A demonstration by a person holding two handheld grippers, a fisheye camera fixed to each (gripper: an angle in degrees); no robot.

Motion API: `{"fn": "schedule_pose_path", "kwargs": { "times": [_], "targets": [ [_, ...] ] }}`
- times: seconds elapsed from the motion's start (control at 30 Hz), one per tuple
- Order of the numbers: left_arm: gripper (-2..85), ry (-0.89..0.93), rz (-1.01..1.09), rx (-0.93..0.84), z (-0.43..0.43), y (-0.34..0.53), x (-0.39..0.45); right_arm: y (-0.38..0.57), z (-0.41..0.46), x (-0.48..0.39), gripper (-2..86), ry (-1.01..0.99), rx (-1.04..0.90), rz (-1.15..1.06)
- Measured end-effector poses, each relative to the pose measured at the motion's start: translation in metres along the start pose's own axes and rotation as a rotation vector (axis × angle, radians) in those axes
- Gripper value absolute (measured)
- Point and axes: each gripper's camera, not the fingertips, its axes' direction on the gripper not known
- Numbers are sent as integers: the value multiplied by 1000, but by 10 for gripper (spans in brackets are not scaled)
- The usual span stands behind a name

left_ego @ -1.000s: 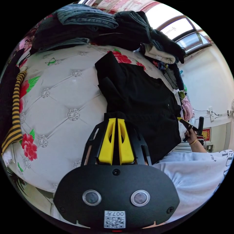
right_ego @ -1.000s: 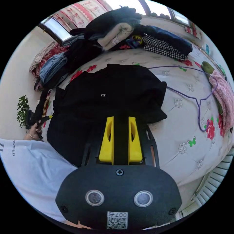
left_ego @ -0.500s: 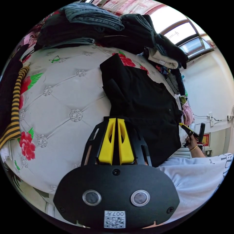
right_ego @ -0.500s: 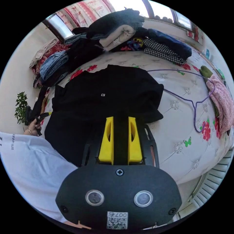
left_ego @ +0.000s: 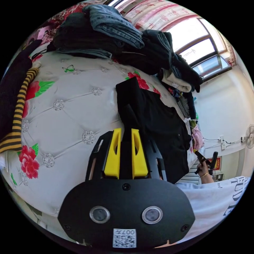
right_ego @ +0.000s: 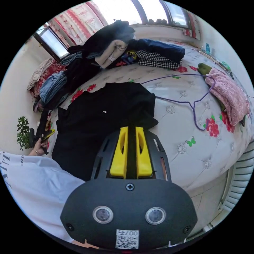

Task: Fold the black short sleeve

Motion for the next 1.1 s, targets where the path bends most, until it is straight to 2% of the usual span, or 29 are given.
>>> {"fn": "schedule_pose_path", "kwargs": {
  "times": [0.17,0.23,0.3,0.43,0.5,0.57,0.63,0.8,0.87,0.97,1.03,1.1],
  "targets": [
    [67,96,-77,-23,22,-26,-15,-5,58,-30,14,75,-202,-99],
    [30,82,-126,-60,31,-32,-22,-3,58,-32,5,144,-155,-90],
    [1,89,-138,-38,28,-31,-24,-7,45,-25,1,106,-166,-52],
    [-8,104,-194,16,16,-16,-37,2,11,-17,-2,144,-81,-52],
    [-9,163,-269,52,13,-4,-50,11,7,-7,-2,224,-83,-7],
    [-9,236,-366,85,16,10,-63,14,14,6,-3,180,-133,55],
    [-10,311,-461,129,21,26,-73,15,11,11,-3,216,-106,117],
    [-10,390,-532,235,25,41,-60,-13,-5,-14,-1,162,0,24],
    [-10,341,-447,303,16,40,-35,-24,-7,-25,1,125,14,-10],
    [-10,280,-54,313,2,27,45,-39,-8,-45,12,19,48,-85],
    [-10,114,422,134,16,26,132,-49,0,-59,25,-67,37,-138],
    [-10,-25,666,-11,45,40,173,-64,18,-84,40,-166,-1,-222]
  ]
}}
